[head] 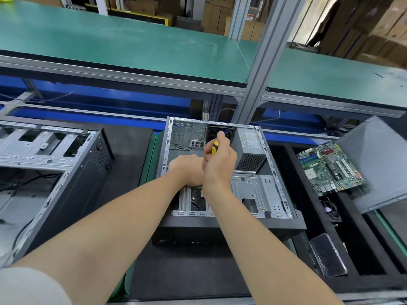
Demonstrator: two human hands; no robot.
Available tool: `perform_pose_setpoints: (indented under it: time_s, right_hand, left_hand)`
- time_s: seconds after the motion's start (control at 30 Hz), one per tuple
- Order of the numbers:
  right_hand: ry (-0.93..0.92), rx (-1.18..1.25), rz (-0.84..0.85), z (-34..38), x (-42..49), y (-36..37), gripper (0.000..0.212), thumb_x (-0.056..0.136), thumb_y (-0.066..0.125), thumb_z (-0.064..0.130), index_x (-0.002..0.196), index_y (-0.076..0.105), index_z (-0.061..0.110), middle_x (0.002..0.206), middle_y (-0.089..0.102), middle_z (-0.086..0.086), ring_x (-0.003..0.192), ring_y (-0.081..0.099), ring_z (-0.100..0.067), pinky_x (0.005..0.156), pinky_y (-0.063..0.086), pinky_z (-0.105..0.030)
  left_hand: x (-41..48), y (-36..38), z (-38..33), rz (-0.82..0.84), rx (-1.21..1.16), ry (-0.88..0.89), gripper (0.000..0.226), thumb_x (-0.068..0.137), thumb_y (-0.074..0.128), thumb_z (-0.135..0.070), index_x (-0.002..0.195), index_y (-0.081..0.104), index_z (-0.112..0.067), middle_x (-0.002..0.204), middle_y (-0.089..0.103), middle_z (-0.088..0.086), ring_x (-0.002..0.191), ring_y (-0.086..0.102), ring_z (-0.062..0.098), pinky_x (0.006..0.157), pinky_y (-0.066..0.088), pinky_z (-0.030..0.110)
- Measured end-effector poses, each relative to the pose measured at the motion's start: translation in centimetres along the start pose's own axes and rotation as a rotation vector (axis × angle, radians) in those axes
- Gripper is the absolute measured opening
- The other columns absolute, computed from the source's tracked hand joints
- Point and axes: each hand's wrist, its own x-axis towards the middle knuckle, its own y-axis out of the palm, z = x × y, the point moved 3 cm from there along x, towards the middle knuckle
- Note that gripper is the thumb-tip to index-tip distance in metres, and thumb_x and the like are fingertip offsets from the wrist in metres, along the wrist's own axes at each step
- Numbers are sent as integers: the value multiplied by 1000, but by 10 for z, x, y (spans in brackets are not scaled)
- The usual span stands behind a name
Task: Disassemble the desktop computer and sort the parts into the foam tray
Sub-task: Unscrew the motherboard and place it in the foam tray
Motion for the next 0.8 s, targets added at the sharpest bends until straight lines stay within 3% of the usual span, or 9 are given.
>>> perform_pose_setpoints:
  time_s: [0.07,0.17,0.23,0.3,0.37,0.43,0.5,0.67,0.8]
  right_hand:
    - [27,-5,186,1,9,-1,53,99,56,42,52,48,20,46,31,4,43,26,-14,46,21,-25]
    - [93,-43,546,2,19,0,49,100,51,44,59,43,17,47,24,4,41,18,-15,45,13,-24]
    - [148,-28,770,2,22,2,46,103,44,37,61,42,16,48,23,5,41,17,-13,45,8,-28]
    - [214,-10,938,3,24,4,44,102,40,31,61,43,16,47,24,6,40,16,-12,44,5,-29]
    - [274,19,1039,5,27,4,43,100,37,27,59,46,17,45,24,7,39,14,-11,43,6,-28]
    - [315,67,1072,5,29,1,43,98,34,25,57,47,18,44,24,8,39,13,-11,42,8,-25]
    - [333,101,1062,6,31,-2,43,98,34,25,58,47,18,44,23,8,39,12,-11,42,11,-22]
    - [235,72,984,8,30,-7,33,99,38,28,70,47,15,47,27,6,41,16,-13,43,16,-28]
    - [106,4,694,12,23,-7,23,98,50,28,82,53,12,59,43,-7,53,39,-24,59,44,-37]
  left_hand:
    - [1,4,1,-10,13,13,14,79,43,-35,71,46,-24,79,59,-5,78,61,26,64,45,34]
    - [4,9,6,-8,4,-19,17,89,45,-29,73,46,-23,75,54,-4,81,60,27,63,45,34]
    - [4,11,10,-11,-39,-48,18,93,53,-30,92,55,-13,93,64,4,97,64,32,77,52,41]
    - [5,14,16,-60,-249,-92,31,90,70,-30,112,61,-10,110,69,12,106,66,34,90,52,44]
    - [4,12,13,-84,-282,-52,30,88,73,-28,111,62,-11,110,71,11,103,67,32,90,54,45]
    - [4,11,10,-12,-137,-9,16,95,55,-32,90,59,-17,95,69,3,95,65,30,84,57,42]
    - [2,6,7,-37,-54,1,26,93,43,-35,68,45,-28,75,54,-10,81,59,22,72,54,35]
    - [3,4,4,-58,49,68,27,90,44,-30,63,39,-28,68,46,-13,63,47,11,52,34,24]
    - [3,4,2,-8,106,60,26,90,41,-26,64,41,-23,68,48,-8,72,55,26,64,44,34]
